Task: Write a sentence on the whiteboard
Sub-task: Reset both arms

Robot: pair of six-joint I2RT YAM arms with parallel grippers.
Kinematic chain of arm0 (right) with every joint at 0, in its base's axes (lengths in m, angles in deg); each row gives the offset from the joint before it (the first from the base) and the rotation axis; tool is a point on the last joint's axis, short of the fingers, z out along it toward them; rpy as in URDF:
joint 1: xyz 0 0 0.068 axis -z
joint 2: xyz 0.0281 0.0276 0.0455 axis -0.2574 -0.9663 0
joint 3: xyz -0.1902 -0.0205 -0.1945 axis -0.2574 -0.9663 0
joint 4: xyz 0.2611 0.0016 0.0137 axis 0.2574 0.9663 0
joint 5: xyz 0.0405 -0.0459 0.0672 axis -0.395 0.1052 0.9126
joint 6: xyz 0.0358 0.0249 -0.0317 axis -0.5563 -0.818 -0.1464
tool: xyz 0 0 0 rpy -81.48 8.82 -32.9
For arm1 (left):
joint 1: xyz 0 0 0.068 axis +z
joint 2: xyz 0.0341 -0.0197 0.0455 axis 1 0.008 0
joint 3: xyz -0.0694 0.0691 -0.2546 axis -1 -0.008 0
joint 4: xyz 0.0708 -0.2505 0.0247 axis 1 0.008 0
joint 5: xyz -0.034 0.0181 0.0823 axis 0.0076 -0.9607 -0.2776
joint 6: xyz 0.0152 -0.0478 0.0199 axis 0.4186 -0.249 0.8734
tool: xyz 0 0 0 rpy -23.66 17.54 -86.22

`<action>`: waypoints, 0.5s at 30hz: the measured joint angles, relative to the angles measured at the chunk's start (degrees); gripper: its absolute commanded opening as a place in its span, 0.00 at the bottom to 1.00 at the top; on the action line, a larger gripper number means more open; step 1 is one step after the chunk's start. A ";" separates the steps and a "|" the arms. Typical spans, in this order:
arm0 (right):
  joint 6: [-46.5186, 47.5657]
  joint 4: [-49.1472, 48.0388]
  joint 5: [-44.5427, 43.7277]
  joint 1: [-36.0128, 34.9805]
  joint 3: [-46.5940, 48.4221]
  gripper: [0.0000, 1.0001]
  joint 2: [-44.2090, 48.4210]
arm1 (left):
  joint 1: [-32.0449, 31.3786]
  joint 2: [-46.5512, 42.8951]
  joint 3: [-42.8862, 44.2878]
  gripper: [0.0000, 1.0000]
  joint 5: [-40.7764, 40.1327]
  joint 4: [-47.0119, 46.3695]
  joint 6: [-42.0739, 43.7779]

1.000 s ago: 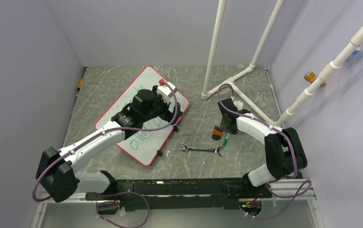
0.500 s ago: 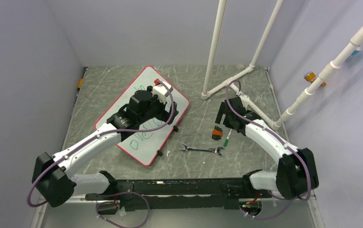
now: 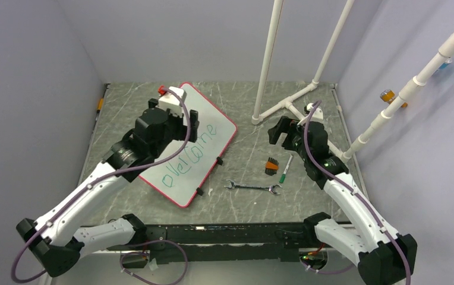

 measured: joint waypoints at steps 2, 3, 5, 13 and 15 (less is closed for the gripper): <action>0.46 -1.84 2.32 0.00 -0.48 1.00 1.01 | 0.00 -1.70 1.20 0.99 -2.82 2.51 -0.22; 0.61 -2.43 3.17 0.00 -0.61 1.00 1.09 | -0.02 -2.38 1.81 0.99 -4.15 3.80 -0.22; 0.66 -3.67 4.68 0.00 -1.01 1.00 1.11 | 0.00 -3.98 2.67 0.99 -7.43 6.43 -0.20; 1.25 -8.81 9.27 0.00 -5.14 1.00 3.89 | 2.01 -10.97 -0.50 0.99 -17.31 12.59 0.09; 1.49 -10.88 10.43 0.00 -6.64 1.00 5.51 | 3.32 -12.90 -2.38 0.99 -18.56 13.35 0.31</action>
